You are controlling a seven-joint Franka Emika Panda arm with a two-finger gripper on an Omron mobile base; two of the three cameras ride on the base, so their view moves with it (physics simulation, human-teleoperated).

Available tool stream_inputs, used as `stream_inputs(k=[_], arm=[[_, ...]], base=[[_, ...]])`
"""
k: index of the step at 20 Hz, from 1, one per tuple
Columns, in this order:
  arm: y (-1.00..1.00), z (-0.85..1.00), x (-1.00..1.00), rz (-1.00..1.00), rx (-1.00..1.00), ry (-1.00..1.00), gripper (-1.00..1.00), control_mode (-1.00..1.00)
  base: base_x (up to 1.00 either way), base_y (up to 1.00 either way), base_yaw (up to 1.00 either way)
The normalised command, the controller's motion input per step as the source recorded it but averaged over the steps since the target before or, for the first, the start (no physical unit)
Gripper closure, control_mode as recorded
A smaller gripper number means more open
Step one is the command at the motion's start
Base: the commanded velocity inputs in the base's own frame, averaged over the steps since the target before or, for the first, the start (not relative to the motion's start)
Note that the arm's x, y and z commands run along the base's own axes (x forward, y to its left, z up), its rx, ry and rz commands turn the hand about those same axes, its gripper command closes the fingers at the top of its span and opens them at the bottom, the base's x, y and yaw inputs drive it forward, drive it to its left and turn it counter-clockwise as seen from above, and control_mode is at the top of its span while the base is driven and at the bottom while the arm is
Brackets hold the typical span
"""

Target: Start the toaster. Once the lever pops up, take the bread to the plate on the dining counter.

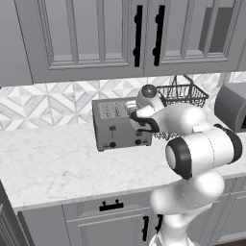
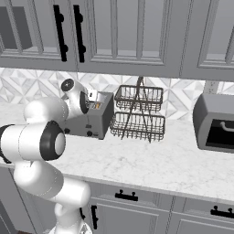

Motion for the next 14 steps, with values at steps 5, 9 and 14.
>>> stream_inputs(k=[5,9,14], arm=[[0.00,0.00,0.00,0.00,0.00,0.00,-1.00,-1.00],[0.00,0.00,0.00,0.00,0.00,0.00,-1.00,-1.00],[0.00,0.00,0.00,0.00,0.00,0.00,-1.00,-1.00]], base=[[0.00,0.00,0.00],[0.00,0.00,0.00],[0.00,0.00,0.00]])
